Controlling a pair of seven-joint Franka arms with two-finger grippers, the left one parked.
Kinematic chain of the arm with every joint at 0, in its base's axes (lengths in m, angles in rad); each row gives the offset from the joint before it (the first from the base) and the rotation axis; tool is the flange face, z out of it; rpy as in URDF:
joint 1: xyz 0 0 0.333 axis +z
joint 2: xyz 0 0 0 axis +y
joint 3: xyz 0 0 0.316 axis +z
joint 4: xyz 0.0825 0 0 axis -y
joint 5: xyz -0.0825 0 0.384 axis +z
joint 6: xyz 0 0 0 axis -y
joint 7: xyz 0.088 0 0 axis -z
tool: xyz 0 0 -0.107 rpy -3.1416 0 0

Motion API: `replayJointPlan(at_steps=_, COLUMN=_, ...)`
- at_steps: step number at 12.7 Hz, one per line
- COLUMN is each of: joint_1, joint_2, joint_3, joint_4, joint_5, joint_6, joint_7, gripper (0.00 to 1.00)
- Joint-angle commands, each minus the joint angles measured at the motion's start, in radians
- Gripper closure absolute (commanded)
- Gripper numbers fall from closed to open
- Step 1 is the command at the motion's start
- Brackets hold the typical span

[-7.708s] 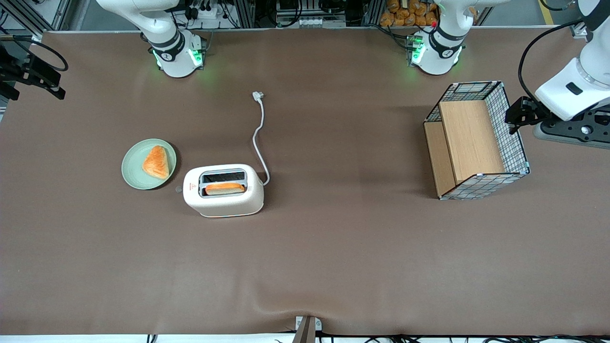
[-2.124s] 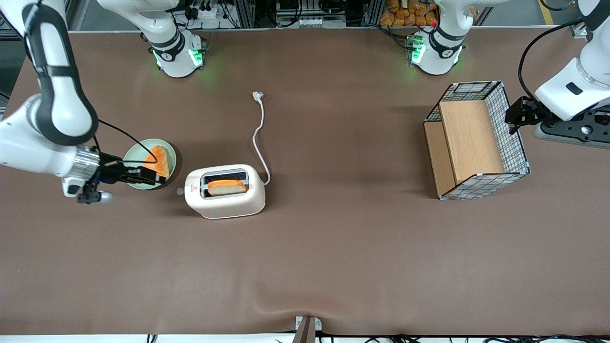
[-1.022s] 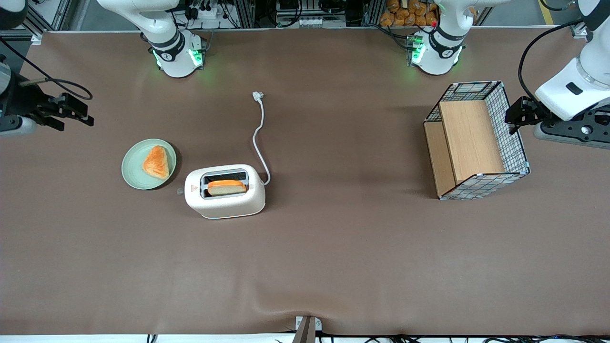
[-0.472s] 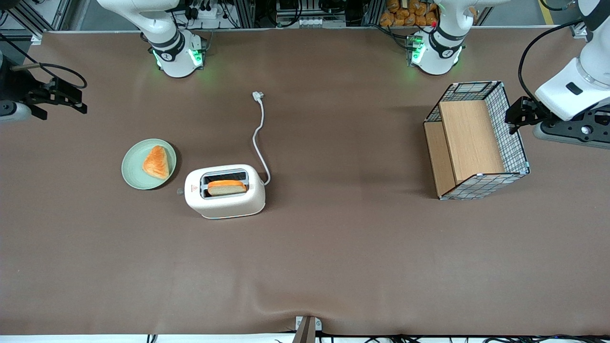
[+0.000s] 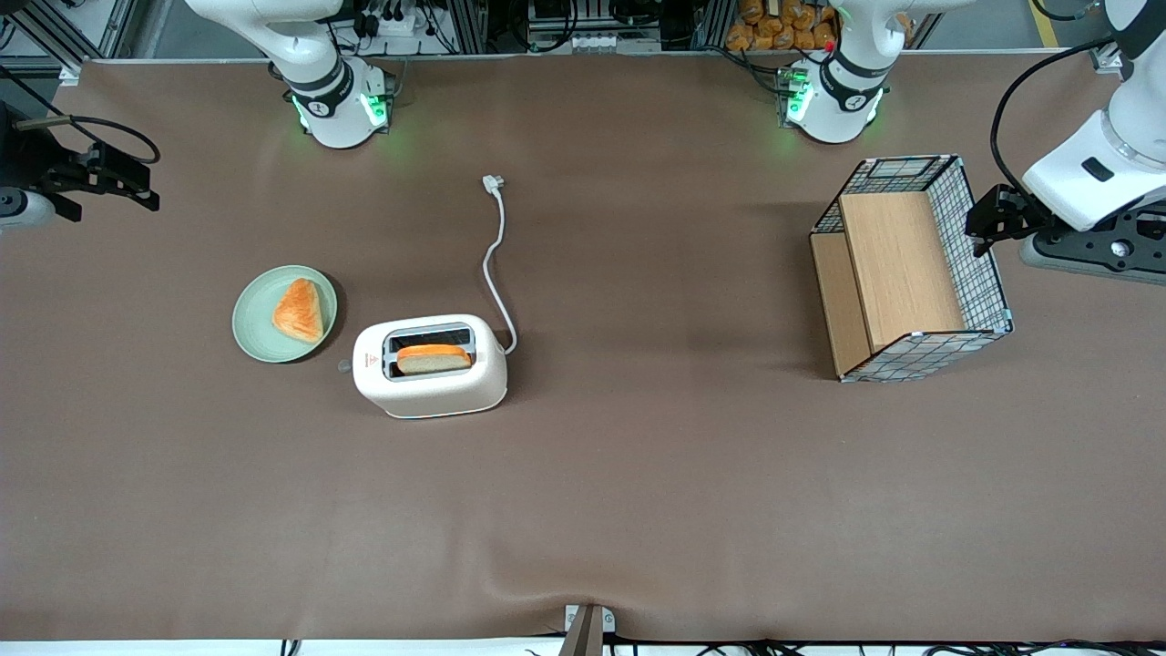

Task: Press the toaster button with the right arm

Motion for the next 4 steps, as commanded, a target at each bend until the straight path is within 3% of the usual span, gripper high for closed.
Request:
replayJointPlan(at_steps=1, joint_1=-0.027, joint_2=-0.011, joint_3=0.027, joint_4=0.043, joint_5=-0.019, joint_6=-0.039, joint_7=0.015, gripper=0.0)
replayJointPlan(at_steps=4, joint_1=-0.035, joint_2=-0.008, joint_3=0.03, joint_4=0.062, joint_5=-0.021, joint_6=-0.04, joint_7=0.015, gripper=0.0)
